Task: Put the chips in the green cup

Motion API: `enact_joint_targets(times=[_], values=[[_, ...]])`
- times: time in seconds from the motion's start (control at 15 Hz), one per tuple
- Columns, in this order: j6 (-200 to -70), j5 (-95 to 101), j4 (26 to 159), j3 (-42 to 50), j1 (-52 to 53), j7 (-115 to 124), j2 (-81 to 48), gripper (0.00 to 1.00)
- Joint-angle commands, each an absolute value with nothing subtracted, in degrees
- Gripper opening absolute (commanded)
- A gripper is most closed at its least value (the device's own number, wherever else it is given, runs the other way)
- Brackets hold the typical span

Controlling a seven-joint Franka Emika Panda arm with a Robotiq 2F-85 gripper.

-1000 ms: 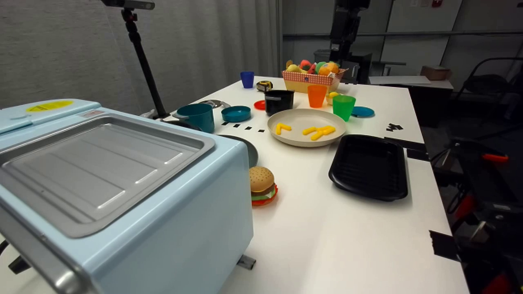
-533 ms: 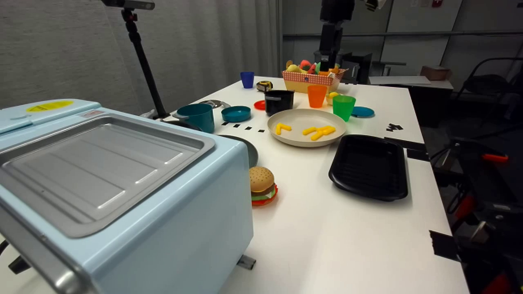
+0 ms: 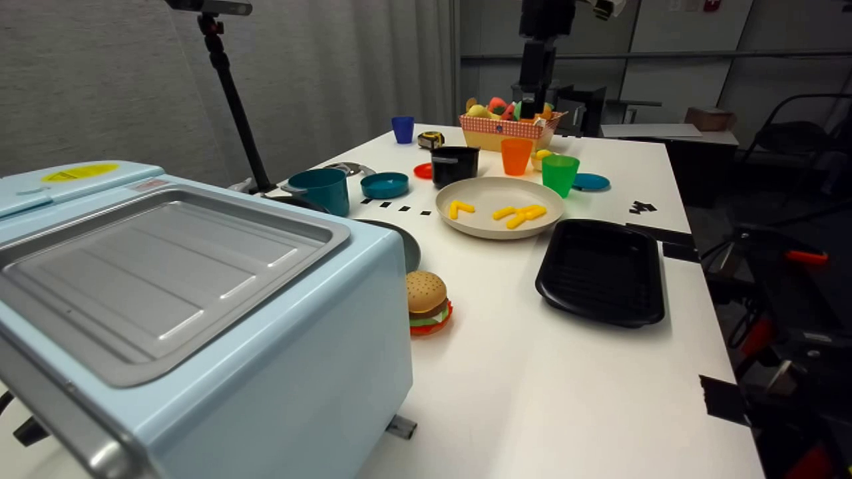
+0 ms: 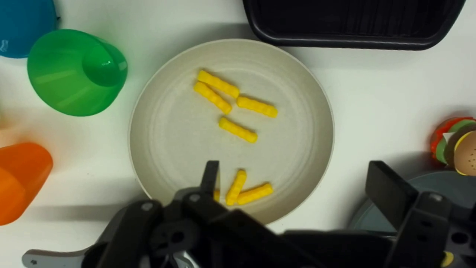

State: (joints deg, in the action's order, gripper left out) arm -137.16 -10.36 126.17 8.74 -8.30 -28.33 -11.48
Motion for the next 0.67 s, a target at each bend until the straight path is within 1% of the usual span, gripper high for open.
enact_joint_targets(times=[0.0, 0.6], values=[[-135.0, -8.7, 123.3, 6.9, -10.6, -33.3, -13.8, 1.0], [-129.9, -5.8, 115.2, 3.7, -13.5, -54.3, -23.1, 1.0]])
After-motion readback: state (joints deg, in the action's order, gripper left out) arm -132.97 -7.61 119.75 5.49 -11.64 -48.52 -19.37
